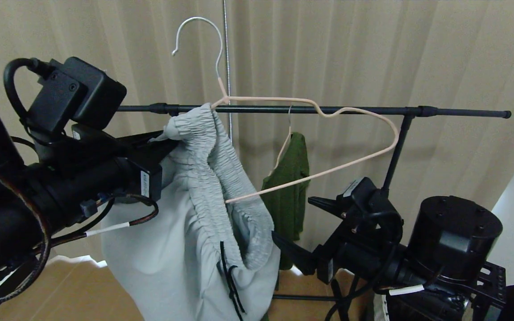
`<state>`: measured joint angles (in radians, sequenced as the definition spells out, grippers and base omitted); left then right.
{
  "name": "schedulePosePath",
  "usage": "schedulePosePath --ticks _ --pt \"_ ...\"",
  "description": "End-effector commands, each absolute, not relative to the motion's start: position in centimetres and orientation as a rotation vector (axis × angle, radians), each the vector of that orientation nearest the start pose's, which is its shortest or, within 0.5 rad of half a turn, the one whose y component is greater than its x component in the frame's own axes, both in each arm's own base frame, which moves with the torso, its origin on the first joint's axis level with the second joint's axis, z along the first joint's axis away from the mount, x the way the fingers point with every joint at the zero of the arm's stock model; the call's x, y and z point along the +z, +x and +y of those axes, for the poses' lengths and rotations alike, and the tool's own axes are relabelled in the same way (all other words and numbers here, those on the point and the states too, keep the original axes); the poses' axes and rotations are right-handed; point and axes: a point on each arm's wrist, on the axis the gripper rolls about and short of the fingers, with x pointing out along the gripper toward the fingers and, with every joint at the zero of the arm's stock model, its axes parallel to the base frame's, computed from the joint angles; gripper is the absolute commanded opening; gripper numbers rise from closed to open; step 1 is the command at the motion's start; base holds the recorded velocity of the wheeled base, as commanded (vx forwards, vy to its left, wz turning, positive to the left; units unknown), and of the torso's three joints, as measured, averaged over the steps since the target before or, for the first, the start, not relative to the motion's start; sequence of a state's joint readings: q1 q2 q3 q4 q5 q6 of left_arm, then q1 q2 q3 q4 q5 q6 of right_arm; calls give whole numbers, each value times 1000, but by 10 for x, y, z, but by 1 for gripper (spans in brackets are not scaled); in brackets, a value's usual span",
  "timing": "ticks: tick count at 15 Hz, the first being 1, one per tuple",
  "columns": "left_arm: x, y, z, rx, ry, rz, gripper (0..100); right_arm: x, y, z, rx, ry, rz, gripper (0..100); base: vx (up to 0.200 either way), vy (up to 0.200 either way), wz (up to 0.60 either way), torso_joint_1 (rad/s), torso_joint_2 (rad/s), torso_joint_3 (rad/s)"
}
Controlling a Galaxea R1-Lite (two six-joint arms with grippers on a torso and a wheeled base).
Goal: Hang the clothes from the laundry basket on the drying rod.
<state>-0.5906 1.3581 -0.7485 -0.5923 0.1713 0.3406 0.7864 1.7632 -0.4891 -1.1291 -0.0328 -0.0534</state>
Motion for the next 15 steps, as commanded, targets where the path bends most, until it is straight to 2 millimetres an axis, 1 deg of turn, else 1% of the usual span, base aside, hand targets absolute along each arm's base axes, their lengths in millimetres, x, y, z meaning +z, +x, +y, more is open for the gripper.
schedulePosePath --ticks 1,4,7,8,10,14,15 --pt "256 183 -131 -459 330 -89 0 129 201 202 759 -117 134 100 0 0 0 0 0 0" --pt "257 180 -137 -485 328 -104 0 126 203 203 760 -121 144 100 0 0 0 0 0 0" --pt "260 179 -136 -483 323 -116 0 122 199 199 757 -129 163 100 0 0 0 0 0 0" --pt "261 179 -135 -483 319 -119 0 121 198 199 759 -131 168 0 0 0 0 0 0 0" --pt "263 177 -135 -485 314 -125 0 118 199 199 759 -134 178 0 0 0 0 0 0 0" --pt "263 175 -133 -484 313 -129 0 119 198 198 752 -133 174 0 0 0 0 0 0 0" --pt "260 176 -131 -473 326 -119 0 121 201 194 704 -134 169 0 0 0 0 0 0 0"
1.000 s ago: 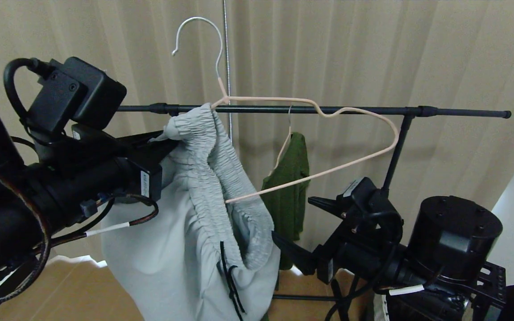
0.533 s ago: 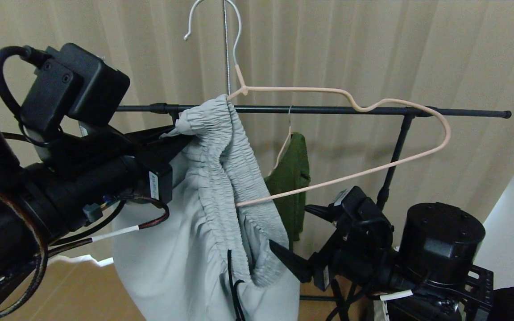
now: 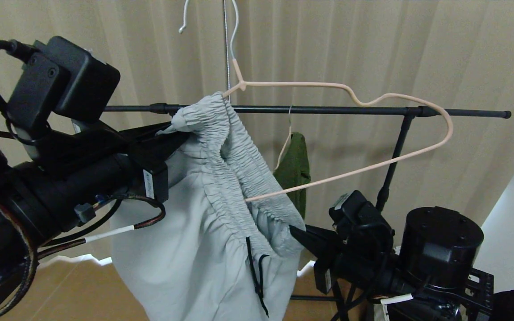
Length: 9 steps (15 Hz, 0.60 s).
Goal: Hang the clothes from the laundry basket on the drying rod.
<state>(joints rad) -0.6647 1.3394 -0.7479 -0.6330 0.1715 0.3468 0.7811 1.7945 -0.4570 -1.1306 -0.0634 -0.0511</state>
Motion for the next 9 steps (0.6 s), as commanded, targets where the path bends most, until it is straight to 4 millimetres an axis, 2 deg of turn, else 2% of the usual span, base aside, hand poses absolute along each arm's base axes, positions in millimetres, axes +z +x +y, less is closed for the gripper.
schedulePosePath --ticks 1,3,6,9 --pt "258 177 -126 -455 334 -110 0 120 208 186 646 -134 173 0 0 0 0 0 0 0" --pt "249 178 -115 -410 398 -90 0 124 216 173 577 -124 165 0 0 0 0 0 0 0" --pt "236 177 -100 -360 482 -54 0 136 218 161 537 -106 120 0 0 0 0 0 0 0" --pt "230 170 -88 -329 516 -41 0 137 225 147 477 -101 120 0 0 0 0 0 0 0"
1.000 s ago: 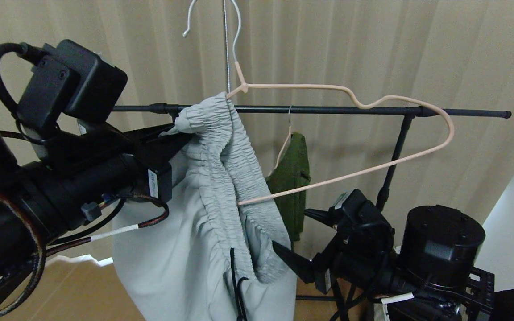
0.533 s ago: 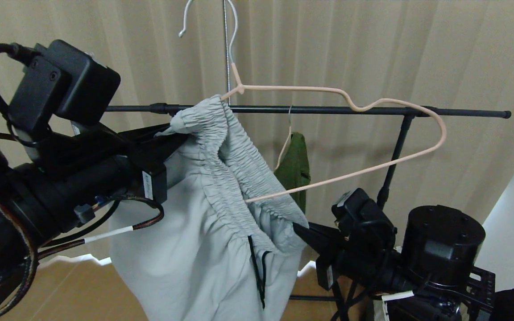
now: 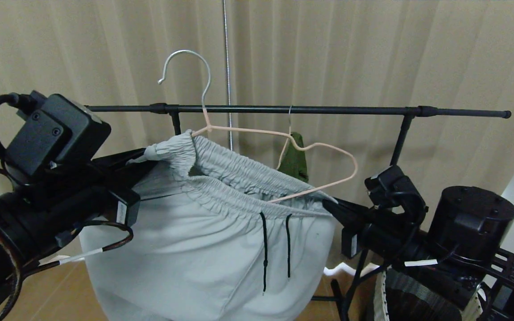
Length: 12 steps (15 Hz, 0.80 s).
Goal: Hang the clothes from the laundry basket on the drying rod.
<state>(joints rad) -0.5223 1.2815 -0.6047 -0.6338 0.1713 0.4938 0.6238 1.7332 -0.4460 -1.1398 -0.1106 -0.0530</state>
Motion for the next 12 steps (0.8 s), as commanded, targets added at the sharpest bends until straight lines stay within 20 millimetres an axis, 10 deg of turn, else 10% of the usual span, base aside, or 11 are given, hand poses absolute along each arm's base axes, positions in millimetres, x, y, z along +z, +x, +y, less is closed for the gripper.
schedulePosePath --ticks 1,8,12 --pt "225 166 -82 -312 561 -32 0 138 228 141 452 -98 118 0 0 0 0 0 0 0" --pt "203 160 -60 -238 767 33 0 149 223 137 457 -107 78 0 0 0 0 0 0 0" --pt "202 170 -64 -222 738 65 0 151 200 171 624 -113 75 0 0 0 0 0 0 0"
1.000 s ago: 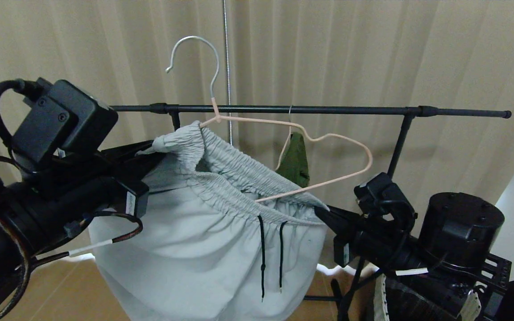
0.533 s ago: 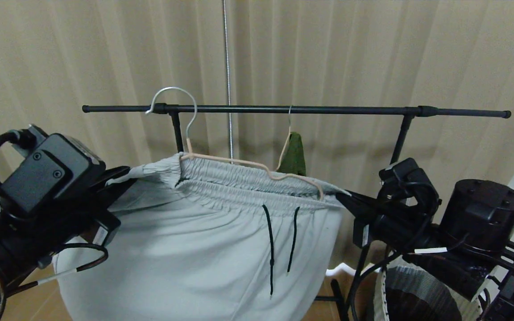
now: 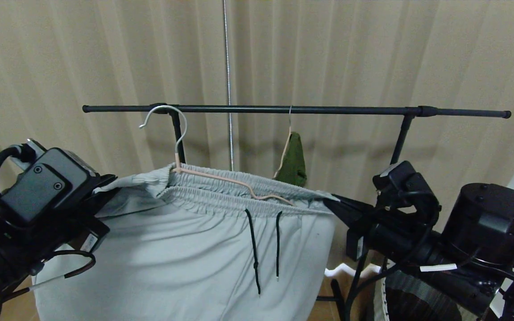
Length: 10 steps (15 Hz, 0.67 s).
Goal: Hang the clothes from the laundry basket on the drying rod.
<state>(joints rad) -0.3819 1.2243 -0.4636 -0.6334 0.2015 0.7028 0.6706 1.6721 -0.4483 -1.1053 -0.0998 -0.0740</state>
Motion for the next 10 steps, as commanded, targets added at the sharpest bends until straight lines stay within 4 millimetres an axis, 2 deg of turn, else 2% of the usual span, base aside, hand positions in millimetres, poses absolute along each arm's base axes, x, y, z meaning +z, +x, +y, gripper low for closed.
schedulePosePath --ticks 1,3,4,8,10 --pt "201 170 -65 -225 725 66 0 151 198 175 653 -113 74 0 0 0 0 0 0 0" --pt "200 171 -65 -226 709 74 0 149 196 178 684 -117 84 0 0 0 0 0 0 0" --pt "200 171 -65 -226 694 77 0 148 196 178 688 -125 95 100 0 0 0 0 0 0" --pt "201 176 -69 -231 650 84 0 155 195 178 689 -157 73 100 0 0 0 0 0 0" --pt "201 182 -80 -268 586 89 0 167 200 183 692 -215 47 100 0 0 0 0 0 0"
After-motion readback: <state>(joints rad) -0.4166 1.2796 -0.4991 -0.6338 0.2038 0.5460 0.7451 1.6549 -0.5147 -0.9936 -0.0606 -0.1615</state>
